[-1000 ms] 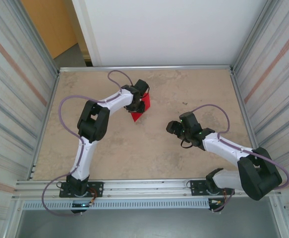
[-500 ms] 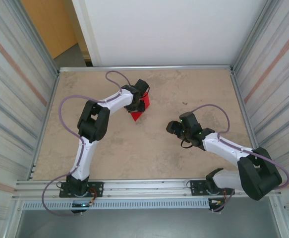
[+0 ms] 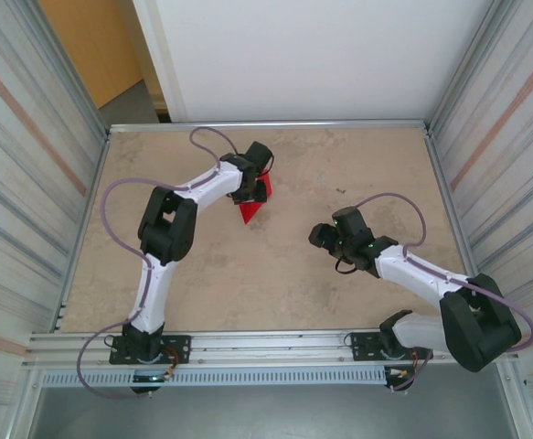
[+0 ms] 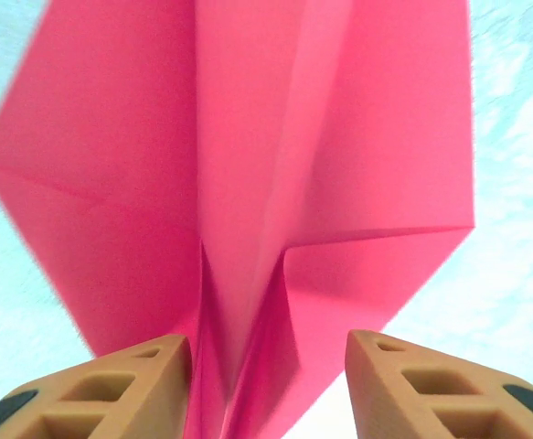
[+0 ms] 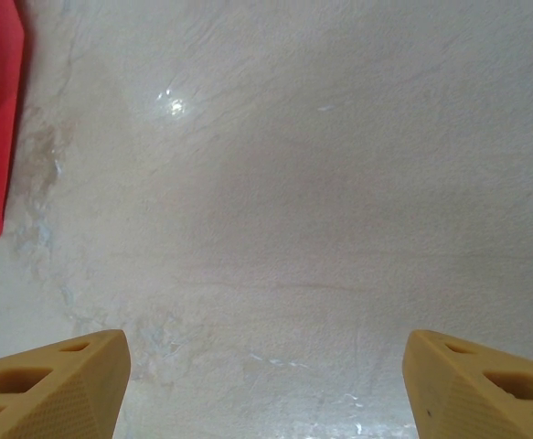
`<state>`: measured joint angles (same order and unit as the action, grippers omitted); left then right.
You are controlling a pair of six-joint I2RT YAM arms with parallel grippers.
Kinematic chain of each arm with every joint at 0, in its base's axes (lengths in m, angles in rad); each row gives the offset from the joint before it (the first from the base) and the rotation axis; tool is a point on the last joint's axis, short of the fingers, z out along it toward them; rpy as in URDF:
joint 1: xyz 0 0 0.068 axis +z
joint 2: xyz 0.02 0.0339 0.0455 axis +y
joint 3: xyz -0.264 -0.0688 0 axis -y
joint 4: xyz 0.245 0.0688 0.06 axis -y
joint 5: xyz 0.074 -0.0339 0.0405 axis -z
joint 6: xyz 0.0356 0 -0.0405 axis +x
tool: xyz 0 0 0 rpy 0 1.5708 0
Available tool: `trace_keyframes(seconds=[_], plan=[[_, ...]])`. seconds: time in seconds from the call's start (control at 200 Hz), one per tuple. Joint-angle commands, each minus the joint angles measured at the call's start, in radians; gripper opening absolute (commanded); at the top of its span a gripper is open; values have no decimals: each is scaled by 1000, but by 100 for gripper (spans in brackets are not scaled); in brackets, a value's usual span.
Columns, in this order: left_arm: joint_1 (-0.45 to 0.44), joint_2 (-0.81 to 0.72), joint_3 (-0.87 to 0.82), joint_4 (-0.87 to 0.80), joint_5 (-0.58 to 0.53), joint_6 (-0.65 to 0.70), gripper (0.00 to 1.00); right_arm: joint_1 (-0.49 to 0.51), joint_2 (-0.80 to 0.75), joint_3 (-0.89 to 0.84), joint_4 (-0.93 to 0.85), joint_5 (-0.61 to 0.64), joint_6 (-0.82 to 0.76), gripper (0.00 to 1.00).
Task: Fold a paper plane with a square sheet of paper (pick it up from the middle)
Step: Move the paper plane to the top-center of the table, then reset both arms
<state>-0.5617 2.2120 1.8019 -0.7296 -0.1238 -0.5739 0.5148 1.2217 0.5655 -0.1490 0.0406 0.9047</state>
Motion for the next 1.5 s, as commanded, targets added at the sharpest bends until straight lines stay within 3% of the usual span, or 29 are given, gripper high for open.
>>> trace_keyframes(seconds=[0.0,0.281,0.376,0.456,0.626,0.852,1.017,1.168,1.278,1.388,1.498], plan=[[8,-110,-28,-2,6,-25,51,-16,-43,32,-70,47,-35,78],[32,-351,-193,91,10,-17,59,-78,-117,145,-213,126,-168,81],[61,-475,-309,166,9,-3,69,-106,-143,196,-270,190,-240,87],[90,-575,-431,243,-11,24,80,-131,-172,227,-292,264,-305,100],[166,-780,-694,375,-84,78,98,-226,-213,269,-302,374,-404,99],[281,-1002,-991,509,-205,133,99,-373,-227,201,-177,451,-489,99],[317,-1129,-1159,603,-415,216,99,-465,-251,86,-38,438,-542,99],[350,-1172,-1277,770,-466,342,99,-519,-239,-39,125,435,-538,99],[384,-1157,-1355,919,-424,410,99,-529,-161,-79,239,441,-584,99],[476,-1111,-1387,988,-260,405,99,-533,-82,-98,374,411,-656,99],[520,-1046,-1452,1183,-130,463,99,-535,-11,-129,529,353,-713,99]])
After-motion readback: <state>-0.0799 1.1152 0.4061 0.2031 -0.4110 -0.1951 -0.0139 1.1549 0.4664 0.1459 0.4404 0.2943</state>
